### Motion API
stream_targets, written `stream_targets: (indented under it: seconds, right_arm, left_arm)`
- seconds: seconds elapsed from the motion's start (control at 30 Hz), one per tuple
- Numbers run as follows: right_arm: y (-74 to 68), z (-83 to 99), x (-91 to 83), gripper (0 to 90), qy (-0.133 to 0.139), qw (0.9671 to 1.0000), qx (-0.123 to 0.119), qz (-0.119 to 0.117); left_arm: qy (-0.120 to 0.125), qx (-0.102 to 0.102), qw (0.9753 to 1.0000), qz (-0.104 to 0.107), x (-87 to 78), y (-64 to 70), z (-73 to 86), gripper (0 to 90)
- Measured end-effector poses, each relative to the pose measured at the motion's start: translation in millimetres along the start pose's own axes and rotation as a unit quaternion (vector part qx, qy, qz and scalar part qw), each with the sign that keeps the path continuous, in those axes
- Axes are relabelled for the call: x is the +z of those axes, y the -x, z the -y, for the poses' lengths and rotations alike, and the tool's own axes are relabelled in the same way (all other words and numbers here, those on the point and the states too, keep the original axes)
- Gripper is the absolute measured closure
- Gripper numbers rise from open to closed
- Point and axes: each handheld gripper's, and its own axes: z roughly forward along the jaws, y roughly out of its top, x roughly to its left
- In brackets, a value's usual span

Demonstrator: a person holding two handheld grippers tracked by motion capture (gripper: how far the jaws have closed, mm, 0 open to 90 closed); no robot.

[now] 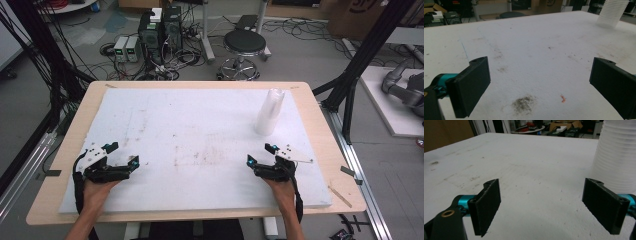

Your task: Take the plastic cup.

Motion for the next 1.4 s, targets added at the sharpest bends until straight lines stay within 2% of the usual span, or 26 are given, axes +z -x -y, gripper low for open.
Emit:
stream_targets:
  seconds: [0.53, 0.83, 0.9, 1.13, 1.23, 1.27, 1.3, 1.33, 1.4]
  right_arm:
    - [-0.9, 0.2, -0.8, 15.3, 0.001, 1.0, -0.002, -0.003]
    - [-5.4, -2.3, -0.1, 15.3, -0.011, 0.9994, -0.034, 0.002]
    - [-5.0, -5.8, -2.4, 15.3, -0.005, 0.9996, -0.027, -0.003]
    - [-4.8, -30.0, -16.7, 15.3, 0.019, 0.9991, -0.032, 0.02]
    - [-2.8, -47.8, -22.5, 15.3, 0.023, 0.9985, -0.034, 0.035]
    - [-1.3, -61.0, -25.5, 15.3, 0.03, 0.9979, -0.038, 0.043]
    - [-1.3, -61.0, -25.5, 15.3, 0.03, 0.9979, -0.038, 0.043]
    - [0.1, -74.8, -28.1, 15.3, 0.033, 0.9974, -0.038, 0.052]
    - [2.6, -88.3, -29.9, 15.2, 0.035, 0.9972, -0.033, 0.058]
  left_arm:
    - [-0.003, -0.003, 1.0, 0.002, 0.7, -0.3, -0.3, 3.2]
    - [-0.004, -0.004, 1.0, 0.002, 0.6, -0.9, -0.4, 3.2]
    - [-0.005, -0.006, 1.0, 0.001, 0.8, -1.2, -0.4, 3.2]
    - [-0.002, -0.006, 1.0, -0.002, 0.3, -1.1, -0.2, 3.2]
    - [-0.002, -0.008, 1.0, -0.002, 0.1, -1.4, -0.1, 3.2]
    - [-0.003, -0.01, 0.9999, -0.003, 0.7, -1.3, -0.2, 3.2]
    - [-0.003, -0.01, 0.9999, -0.003, 0.7, -1.3, -0.2, 3.2]
    - [-0.005, -0.008, 1.0, -0.003, 1.1, -1.0, -0.4, 3.3]
    - [-0.006, -0.006, 1.0, -0.003, 1.0, -1.0, -0.5, 3.2]
